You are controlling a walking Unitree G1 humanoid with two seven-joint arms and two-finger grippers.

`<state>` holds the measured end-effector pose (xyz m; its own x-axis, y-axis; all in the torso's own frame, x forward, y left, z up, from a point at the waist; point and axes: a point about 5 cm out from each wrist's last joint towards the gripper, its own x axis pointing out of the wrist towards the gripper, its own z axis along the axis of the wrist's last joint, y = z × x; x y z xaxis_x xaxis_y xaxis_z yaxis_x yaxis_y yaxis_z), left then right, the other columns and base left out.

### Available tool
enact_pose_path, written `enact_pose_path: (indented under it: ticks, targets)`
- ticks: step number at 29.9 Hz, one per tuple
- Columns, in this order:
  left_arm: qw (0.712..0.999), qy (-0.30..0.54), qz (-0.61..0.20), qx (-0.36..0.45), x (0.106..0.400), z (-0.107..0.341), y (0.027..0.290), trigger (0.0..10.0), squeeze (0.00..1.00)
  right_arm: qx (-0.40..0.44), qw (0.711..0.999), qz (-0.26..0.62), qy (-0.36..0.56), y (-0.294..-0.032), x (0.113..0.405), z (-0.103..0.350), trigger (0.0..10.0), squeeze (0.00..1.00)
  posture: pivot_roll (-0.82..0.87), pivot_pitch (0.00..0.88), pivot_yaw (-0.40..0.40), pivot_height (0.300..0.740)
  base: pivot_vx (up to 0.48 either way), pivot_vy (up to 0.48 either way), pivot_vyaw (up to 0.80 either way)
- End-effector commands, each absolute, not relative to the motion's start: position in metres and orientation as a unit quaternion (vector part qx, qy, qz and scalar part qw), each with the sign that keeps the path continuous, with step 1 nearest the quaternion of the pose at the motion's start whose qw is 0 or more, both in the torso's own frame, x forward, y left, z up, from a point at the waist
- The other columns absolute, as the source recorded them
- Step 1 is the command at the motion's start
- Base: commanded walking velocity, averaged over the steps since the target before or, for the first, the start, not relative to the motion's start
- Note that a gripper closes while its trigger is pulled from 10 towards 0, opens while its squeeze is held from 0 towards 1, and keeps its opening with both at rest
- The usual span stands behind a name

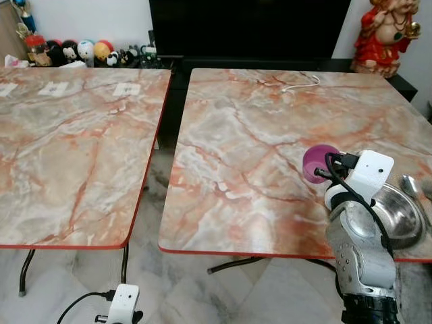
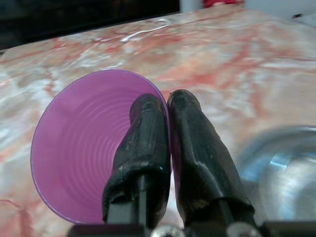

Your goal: Setting the table

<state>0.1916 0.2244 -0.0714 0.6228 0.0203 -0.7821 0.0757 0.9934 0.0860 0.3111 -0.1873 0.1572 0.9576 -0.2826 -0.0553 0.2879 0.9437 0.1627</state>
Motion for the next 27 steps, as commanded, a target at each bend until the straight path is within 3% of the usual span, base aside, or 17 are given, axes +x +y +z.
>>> enact_pose_path:
  ticks: [1, 16, 27]
  targets:
    - [0.896, 0.440, -0.016, 0.053, 0.188, -0.073, 0.225, 10.0, 0.00, 0.083, 0.986, -0.141, 0.010, -0.185, 0.313, 0.160, 10.0, 0.00, 0.03, 0.035, -0.017, 0.740, 0.000, 0.000, 0.00]
    - [0.897, 0.439, -0.011, 0.055, 0.190, -0.072, 0.226, 10.0, 0.00, 0.075, 0.973, -0.218, 0.022, -0.206, 0.311, 0.159, 10.0, 0.00, 0.04, 0.064, -0.013, 0.740, 0.000, 0.000, 0.00]
    - [0.897, 0.438, -0.008, 0.055, 0.191, -0.072, 0.226, 10.0, 0.00, 0.154, 0.929, -0.331, 0.056, -0.228, 0.310, 0.152, 10.0, 0.00, 0.04, 0.074, -0.010, 0.740, 0.000, 0.000, 0.00]
